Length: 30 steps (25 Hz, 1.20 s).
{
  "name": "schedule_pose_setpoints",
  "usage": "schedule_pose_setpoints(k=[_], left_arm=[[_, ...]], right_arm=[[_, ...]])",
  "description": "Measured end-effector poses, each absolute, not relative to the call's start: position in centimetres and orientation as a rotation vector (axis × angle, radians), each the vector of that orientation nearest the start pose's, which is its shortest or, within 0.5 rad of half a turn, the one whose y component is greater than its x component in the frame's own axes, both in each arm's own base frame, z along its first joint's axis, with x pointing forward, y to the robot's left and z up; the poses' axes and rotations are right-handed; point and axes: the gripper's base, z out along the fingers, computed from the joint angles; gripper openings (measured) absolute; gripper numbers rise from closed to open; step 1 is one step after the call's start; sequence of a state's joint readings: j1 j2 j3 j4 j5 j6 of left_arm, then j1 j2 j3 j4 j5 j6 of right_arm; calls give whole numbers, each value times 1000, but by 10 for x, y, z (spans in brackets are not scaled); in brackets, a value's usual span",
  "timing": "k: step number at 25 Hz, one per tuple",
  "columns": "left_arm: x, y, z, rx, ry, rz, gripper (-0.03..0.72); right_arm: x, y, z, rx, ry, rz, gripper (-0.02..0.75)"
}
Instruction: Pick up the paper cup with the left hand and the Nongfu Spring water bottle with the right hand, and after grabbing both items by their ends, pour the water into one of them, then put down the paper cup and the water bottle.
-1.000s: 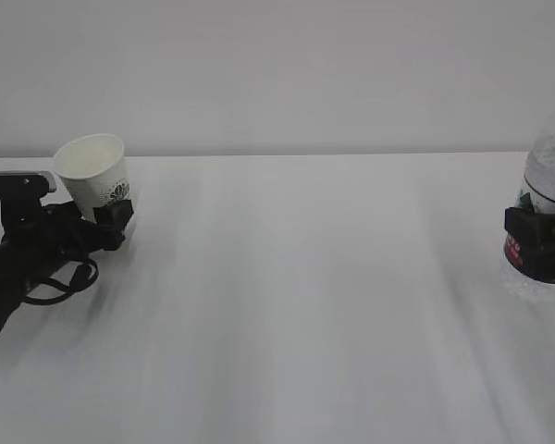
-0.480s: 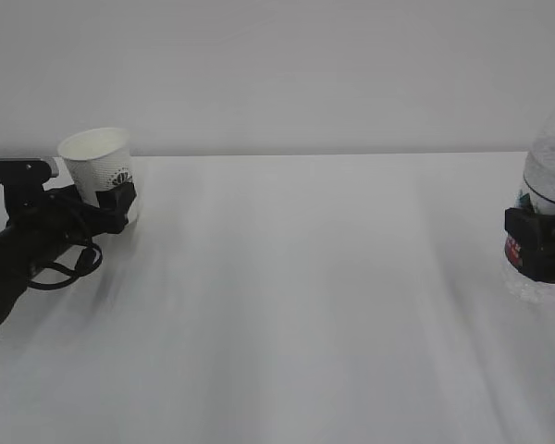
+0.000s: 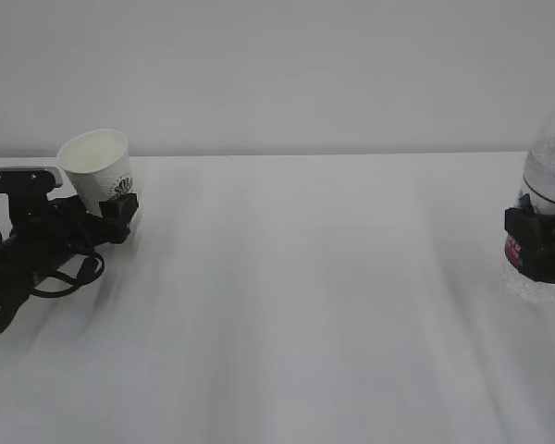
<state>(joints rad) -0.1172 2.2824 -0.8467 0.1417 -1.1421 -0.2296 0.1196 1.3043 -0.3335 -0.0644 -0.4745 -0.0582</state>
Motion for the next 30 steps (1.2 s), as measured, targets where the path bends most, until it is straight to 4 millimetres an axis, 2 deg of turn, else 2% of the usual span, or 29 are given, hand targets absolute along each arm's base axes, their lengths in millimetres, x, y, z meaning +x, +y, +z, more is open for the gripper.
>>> schedule_pose_setpoints(k=[6,17,30], left_arm=[[374,-58,53,47,1793,-352,690],[375,-57,54,40,1789,-351,692],[393,-60,56,46,1739,-353,692]], right_arm=[[220,29,189,-255,1964,29,494],[220,29,189,-257,1964,28,494],[220,29,189,-257,1964,28,494]])
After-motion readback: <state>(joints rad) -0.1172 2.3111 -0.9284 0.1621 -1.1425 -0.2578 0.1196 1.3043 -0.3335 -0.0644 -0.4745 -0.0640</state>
